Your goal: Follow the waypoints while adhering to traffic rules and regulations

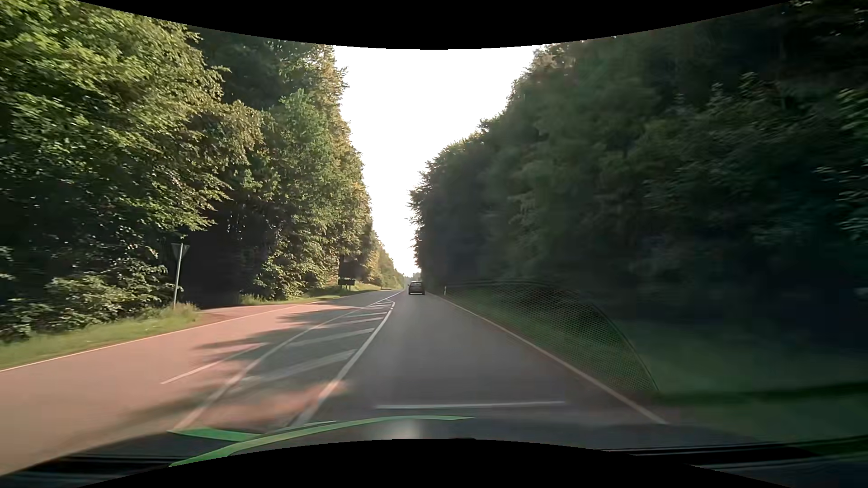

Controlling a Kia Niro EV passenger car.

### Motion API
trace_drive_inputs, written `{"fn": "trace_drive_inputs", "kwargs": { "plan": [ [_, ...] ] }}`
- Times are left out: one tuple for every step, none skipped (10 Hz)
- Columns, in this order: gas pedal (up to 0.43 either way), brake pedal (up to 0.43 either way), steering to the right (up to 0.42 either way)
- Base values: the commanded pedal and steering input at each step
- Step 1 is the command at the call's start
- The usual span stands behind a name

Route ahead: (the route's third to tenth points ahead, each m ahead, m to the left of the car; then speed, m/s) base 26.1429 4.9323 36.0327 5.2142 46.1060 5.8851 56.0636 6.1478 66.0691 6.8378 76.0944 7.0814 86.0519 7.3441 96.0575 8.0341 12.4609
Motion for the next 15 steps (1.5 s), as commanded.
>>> {"fn": "trace_drive_inputs", "kwargs": {
  "plan": [
    [0.398,0.0,-0.012],
    [0.398,0.0,-0.012],
    [0.398,0.0,-0.012],
    [0.398,0.0,-0.012],
    [0.39,0.0,-0.012],
    [0.378,0.0,-0.011],
    [0.37,0.0,-0.011],
    [0.331,0.0,-0.011],
    [0.287,0.0,-0.011],
    [0.26,0.0,-0.011],
    [0.22,0.0,-0.009],
    [0.157,0.0,-0.008],
    [0.13,0.0,-0.007],
    [0.079,0.0,-0.007],
    [0.039,0.0,-0.007]
  ]
}}
